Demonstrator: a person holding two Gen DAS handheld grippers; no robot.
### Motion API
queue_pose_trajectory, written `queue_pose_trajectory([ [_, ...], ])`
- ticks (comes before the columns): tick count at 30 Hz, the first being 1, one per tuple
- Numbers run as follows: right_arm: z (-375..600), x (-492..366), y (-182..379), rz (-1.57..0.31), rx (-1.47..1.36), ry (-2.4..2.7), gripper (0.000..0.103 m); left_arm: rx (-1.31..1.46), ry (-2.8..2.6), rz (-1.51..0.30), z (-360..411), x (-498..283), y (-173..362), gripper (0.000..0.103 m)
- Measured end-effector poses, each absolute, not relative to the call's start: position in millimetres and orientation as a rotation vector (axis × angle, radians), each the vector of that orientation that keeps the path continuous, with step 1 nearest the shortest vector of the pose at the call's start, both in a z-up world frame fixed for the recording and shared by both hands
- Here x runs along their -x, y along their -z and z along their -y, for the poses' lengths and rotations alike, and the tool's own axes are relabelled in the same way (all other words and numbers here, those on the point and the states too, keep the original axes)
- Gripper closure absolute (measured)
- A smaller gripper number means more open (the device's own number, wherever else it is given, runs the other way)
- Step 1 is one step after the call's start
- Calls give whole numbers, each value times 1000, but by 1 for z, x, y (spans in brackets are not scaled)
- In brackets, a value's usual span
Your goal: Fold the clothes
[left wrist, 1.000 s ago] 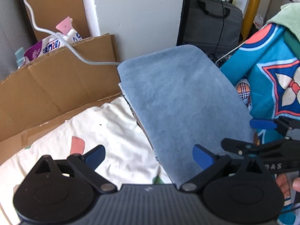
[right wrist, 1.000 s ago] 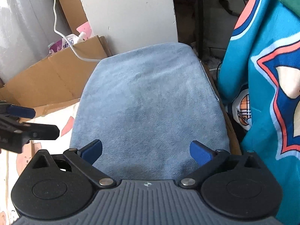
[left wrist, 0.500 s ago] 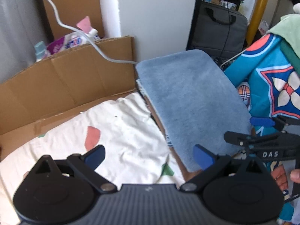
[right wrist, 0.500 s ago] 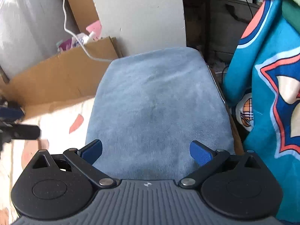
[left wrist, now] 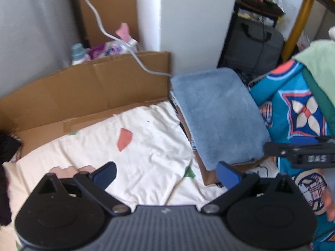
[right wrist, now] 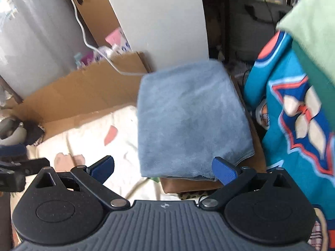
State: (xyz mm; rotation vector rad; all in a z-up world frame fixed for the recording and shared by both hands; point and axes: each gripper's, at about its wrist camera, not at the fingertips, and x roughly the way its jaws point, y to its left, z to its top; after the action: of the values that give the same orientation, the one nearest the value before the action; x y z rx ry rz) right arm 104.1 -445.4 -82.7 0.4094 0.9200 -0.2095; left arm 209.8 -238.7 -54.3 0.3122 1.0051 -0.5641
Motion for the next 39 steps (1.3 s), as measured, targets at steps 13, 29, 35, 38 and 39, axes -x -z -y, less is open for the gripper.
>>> queue_pose_trajectory([
  [13,419,-72,-12,-891,-419,250,0,-212,530,-986,185,-172,-4,1],
  [29,363,-2,-92,-798,-427,253,0,-84,483,-901,120,-122,-107,1],
  [35,338,24,-113,-771,-415,257,0,-44,398,-854,80,-102,-138,1],
  [38,327,39,-120,-762,-424,253,0,-43,356,-832,61,-89,-151,1],
  [39,323,45,-123,-757,-424,255,0,-45,347,-827,56,-84,-154,1],
])
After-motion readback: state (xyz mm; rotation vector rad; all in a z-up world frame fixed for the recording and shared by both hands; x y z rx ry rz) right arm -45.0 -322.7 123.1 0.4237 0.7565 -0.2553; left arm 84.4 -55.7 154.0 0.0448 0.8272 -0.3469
